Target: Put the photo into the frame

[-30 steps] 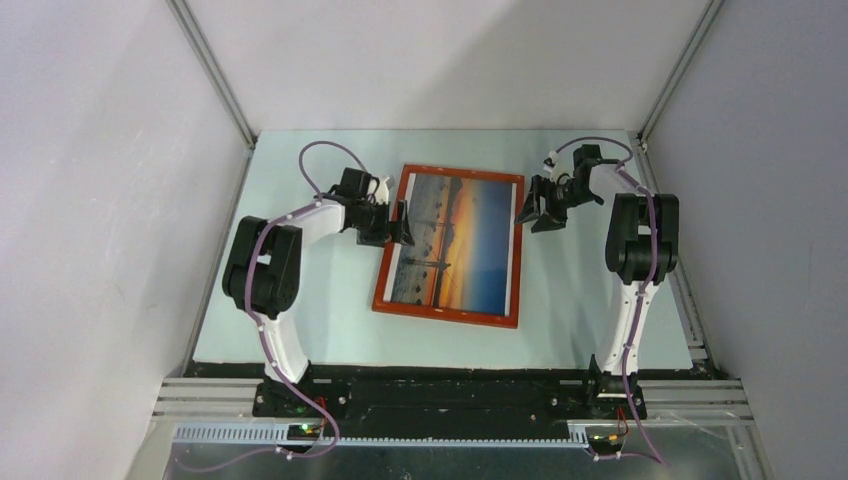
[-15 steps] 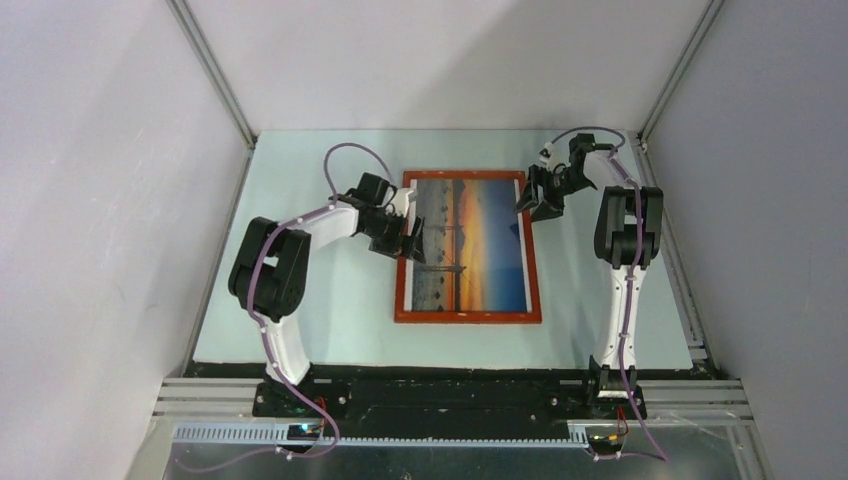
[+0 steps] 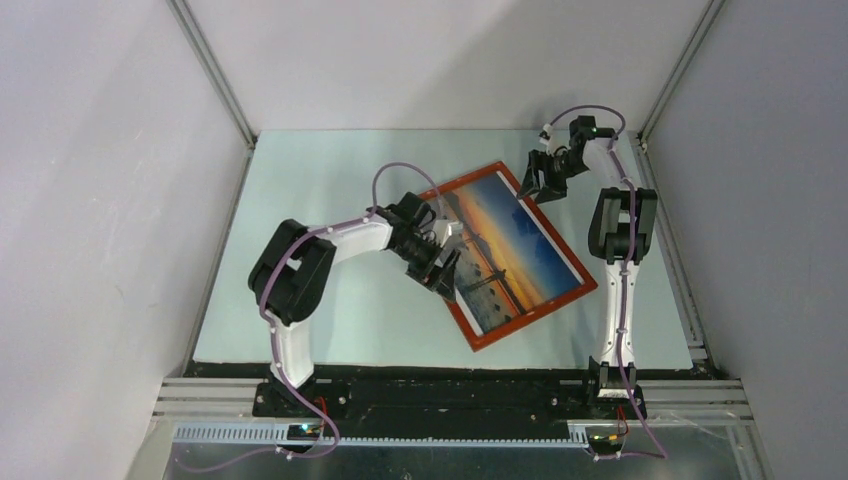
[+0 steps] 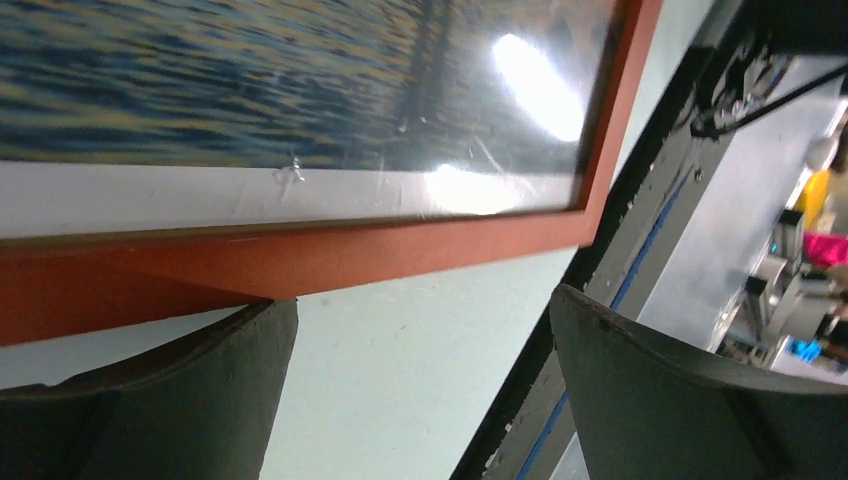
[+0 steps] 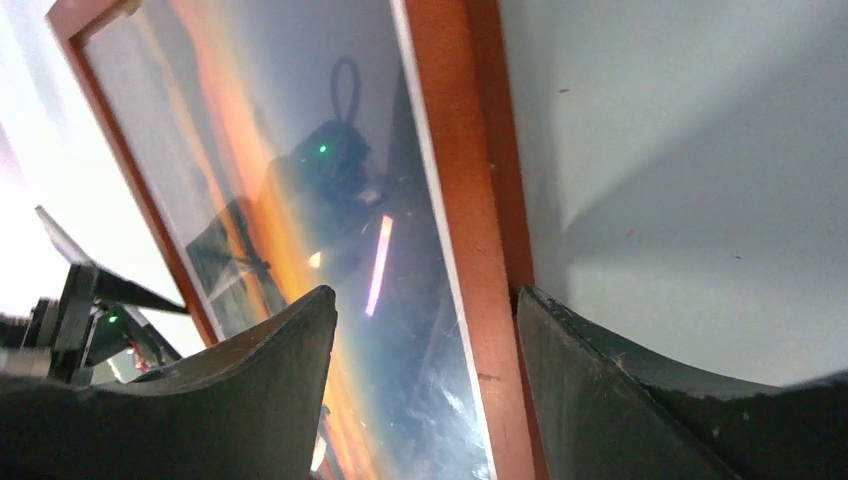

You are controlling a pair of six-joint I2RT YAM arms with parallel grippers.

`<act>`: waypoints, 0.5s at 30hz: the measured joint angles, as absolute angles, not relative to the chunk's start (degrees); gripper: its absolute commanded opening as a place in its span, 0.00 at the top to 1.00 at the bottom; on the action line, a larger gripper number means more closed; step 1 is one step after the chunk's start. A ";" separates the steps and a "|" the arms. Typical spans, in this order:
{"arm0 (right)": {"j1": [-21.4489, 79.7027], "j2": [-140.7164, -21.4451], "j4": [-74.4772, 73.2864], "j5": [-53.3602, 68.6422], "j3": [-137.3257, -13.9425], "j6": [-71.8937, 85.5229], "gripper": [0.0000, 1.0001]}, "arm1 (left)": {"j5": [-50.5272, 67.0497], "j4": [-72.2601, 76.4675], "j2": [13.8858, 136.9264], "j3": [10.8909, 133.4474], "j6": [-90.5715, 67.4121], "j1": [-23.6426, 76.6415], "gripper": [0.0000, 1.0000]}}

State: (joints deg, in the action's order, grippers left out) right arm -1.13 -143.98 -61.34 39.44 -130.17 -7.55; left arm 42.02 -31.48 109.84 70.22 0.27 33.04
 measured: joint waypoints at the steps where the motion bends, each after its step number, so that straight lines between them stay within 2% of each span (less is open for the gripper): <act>1: -1.02 -143.90 -61.19 38.61 -130.04 -7.55 0.29 | 42.33 -31.59 109.84 70.19 0.80 33.82 0.00; 7: -0.58 -138.21 -55.81 30.79 -119.70 -6.68 0.29 | 41.06 -31.88 107.87 69.80 3.27 35.59 0.00; 15: -1.65 -120.81 -47.68 22.22 -103.04 -7.31 0.28 | 28.27 -32.38 100.12 71.99 4.36 33.08 0.00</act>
State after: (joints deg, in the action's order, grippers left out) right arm -1.65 -120.81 -47.68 22.22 -103.04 -7.31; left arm 28.27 -32.38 100.12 71.99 4.36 33.08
